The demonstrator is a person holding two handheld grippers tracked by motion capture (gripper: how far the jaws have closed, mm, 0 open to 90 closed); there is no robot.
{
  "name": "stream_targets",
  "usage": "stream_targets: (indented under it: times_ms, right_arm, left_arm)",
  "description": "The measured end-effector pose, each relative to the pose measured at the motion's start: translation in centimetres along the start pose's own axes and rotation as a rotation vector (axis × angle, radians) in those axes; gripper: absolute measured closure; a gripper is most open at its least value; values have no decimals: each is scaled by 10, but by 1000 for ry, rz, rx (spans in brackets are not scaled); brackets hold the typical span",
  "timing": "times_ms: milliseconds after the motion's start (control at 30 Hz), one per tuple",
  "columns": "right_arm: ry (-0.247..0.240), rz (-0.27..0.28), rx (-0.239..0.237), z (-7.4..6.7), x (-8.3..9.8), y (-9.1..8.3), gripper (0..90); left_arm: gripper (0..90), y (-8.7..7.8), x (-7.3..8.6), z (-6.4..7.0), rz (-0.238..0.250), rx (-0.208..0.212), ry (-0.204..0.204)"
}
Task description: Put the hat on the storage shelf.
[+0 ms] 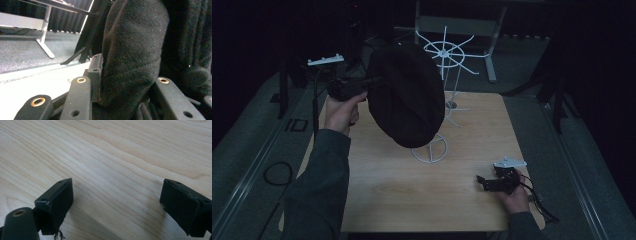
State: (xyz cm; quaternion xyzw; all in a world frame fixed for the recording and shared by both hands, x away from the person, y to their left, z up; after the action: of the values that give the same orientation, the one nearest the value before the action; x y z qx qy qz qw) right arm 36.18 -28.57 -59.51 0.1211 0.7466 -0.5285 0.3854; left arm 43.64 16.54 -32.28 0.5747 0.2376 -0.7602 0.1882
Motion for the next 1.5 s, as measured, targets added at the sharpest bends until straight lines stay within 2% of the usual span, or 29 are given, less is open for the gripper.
stream_targets:
  times_ms: [267,600,800,900,1200,1500]
  right_arm:
    - [-2,0,0,0,0,0,115]
    - [0,2,1,0,0,0,115]
    - [-1,3,1,0,0,0,115]
    - [-1,3,1,0,0,0,115]
    - [-1,2,1,0,0,0,115]
    - [-2,2,1,0,0,0,115]
  left_arm:
    - [645,-1,0,0,-5,-20,13]
    - [574,0,0,0,-16,-40,23]
    - [471,0,0,0,-30,-66,23]
    - [449,-1,0,1,-34,-71,29]
    - [339,-6,-2,1,-25,-90,31]
    - [298,-12,-2,0,-34,-132,47]
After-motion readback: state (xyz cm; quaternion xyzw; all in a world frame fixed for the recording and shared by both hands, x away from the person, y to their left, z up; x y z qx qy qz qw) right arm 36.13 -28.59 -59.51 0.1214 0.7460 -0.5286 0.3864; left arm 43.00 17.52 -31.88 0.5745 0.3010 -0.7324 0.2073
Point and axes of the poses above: each handheld gripper's, and its own axes: y roughly forward along the jaws, x roughly out of its underside, z roughly to its right, the point moved 5 cm from there along y, roughly forward along the jaws, and after that the axes turned 12 degrees about y, right-handed, at the moved point
